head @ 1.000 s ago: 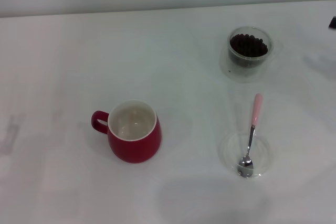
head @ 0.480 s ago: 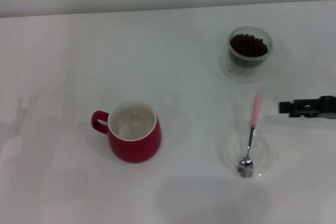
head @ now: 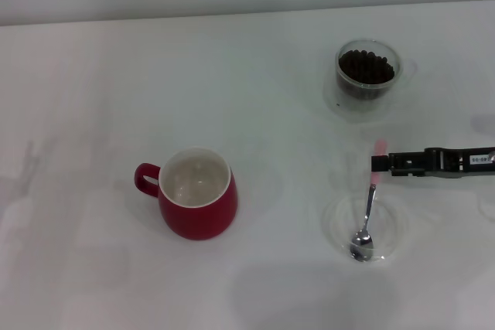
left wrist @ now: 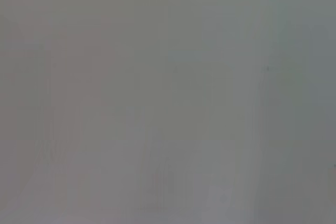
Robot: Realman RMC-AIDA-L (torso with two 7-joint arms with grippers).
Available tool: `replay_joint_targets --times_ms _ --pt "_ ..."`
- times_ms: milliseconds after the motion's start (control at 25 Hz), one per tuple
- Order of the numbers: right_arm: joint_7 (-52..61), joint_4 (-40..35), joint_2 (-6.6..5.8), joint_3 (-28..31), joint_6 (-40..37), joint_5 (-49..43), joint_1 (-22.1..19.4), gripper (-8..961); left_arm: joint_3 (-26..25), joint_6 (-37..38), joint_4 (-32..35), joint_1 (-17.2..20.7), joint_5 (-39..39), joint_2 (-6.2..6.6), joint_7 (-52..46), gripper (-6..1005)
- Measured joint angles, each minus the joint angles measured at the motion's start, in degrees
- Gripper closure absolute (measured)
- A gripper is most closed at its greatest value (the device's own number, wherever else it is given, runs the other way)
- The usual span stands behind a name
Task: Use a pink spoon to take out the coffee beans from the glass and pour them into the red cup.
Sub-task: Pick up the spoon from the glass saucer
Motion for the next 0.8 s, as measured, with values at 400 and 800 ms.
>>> replay_joint_targets --times_ms 400,800 --pt "0.02 -2.54 2.1 1.04 3.52 0.3 0.27 112 0.0 -0.13 -0.46 0.08 0.0 0.0 0.0 211" --pt "0.06 -3.02 2.52 2.56 4.43 0.3 0.36 116 0.0 -0.15 -0.64 0.17 -0.77 0.0 0.0 210"
